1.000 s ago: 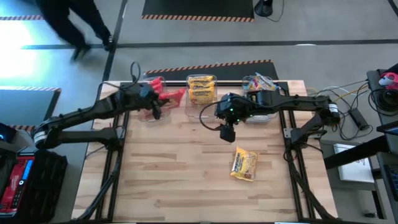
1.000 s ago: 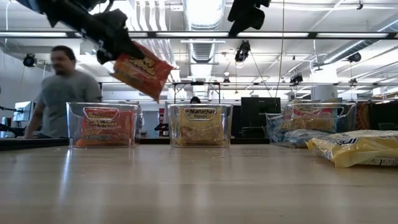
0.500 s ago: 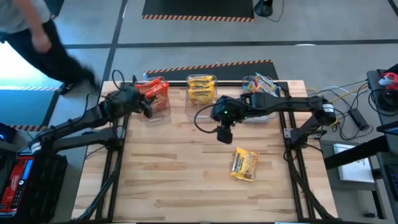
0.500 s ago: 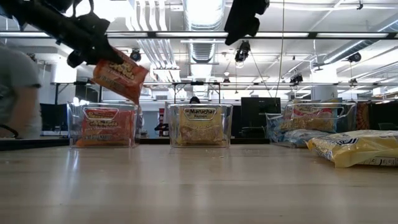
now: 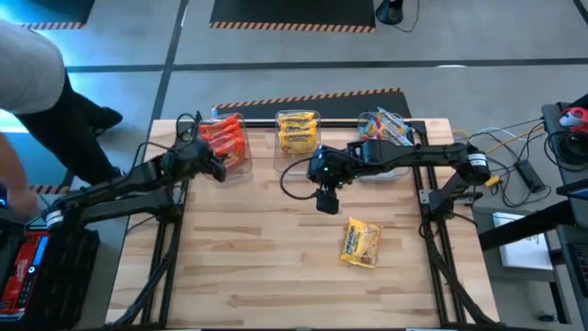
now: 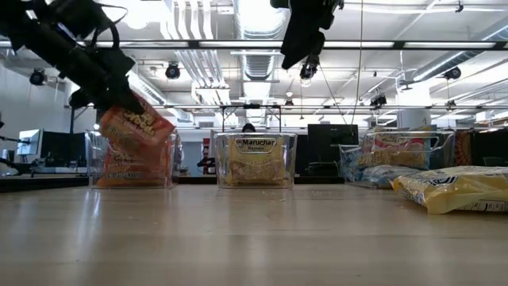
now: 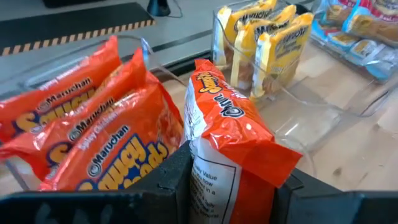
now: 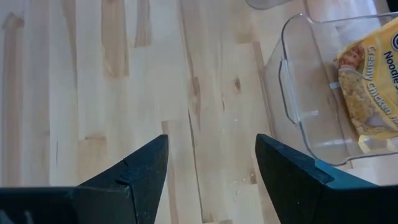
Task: Sort Maruchan noodles
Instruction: Put the orange noodle pack into the left transparent bin
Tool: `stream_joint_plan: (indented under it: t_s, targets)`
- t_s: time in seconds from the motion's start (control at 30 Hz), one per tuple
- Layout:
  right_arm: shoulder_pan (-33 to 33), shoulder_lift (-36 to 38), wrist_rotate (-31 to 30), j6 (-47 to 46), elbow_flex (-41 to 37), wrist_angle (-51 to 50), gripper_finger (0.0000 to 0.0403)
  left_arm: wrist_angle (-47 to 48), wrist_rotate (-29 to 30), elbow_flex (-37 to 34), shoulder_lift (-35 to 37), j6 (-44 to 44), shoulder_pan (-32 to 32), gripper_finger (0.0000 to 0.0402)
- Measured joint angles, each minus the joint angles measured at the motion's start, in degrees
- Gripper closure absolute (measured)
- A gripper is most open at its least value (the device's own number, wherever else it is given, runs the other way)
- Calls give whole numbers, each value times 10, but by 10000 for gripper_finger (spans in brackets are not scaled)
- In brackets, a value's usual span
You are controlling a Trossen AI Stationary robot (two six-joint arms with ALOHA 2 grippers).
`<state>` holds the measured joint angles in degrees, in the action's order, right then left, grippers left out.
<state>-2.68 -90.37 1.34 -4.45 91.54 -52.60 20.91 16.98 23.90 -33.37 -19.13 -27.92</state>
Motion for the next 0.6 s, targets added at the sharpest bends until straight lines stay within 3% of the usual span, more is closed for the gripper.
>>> stream_joint_plan:
  t_s: [0.27, 0.4, 0.6]
  targets:
    - [-1, -3, 0, 5, 0, 11, 174, -89, 0, -57, -2, -12, 0, 288]
    - [0, -3, 1, 0, -1, 11, 174, -88, 5, -69, -9, -24, 0, 276]
    - [-1, -3, 1, 0, -1, 11, 174, -65, 57, -73, -30, -44, 0, 249]
